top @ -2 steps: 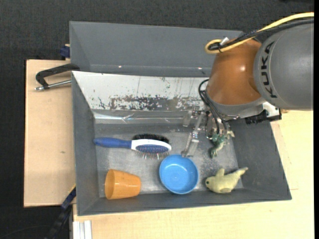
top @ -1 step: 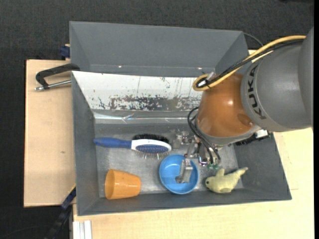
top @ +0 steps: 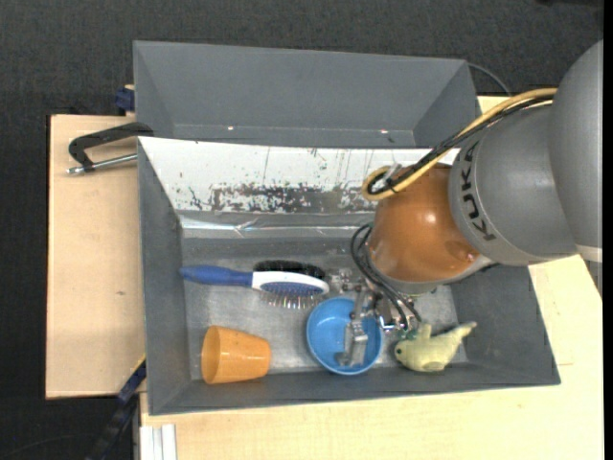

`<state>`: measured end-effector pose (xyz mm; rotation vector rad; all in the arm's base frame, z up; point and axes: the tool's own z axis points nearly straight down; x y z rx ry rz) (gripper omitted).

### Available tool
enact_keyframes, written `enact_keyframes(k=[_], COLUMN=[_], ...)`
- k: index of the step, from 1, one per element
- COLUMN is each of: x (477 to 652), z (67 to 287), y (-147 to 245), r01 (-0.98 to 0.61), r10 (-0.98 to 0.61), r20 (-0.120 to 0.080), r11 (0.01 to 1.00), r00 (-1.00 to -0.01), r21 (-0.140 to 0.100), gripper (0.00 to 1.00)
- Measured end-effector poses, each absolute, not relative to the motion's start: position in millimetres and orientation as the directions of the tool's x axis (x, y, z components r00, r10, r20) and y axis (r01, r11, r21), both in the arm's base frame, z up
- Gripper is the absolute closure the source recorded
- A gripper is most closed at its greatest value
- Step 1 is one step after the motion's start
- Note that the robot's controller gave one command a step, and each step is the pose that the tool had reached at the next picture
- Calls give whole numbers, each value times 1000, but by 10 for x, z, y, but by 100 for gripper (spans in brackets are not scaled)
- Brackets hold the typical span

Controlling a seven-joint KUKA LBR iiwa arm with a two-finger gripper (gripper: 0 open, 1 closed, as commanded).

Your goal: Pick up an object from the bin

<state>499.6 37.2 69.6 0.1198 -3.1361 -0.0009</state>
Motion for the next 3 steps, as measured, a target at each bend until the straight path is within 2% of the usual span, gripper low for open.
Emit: enact_keyframes(k=[1, 2, 3], x=[5014, 5249, 5376], z=[711, 1950, 2764], y=[371, 320, -717], r01=[-76, -43, -487], r10=[-76, -43, -487], r20=[-3, -16, -9], r11=[997, 999, 873], r00=[-997, -999, -873], r21=[0, 1, -8], gripper=[100, 100, 100])
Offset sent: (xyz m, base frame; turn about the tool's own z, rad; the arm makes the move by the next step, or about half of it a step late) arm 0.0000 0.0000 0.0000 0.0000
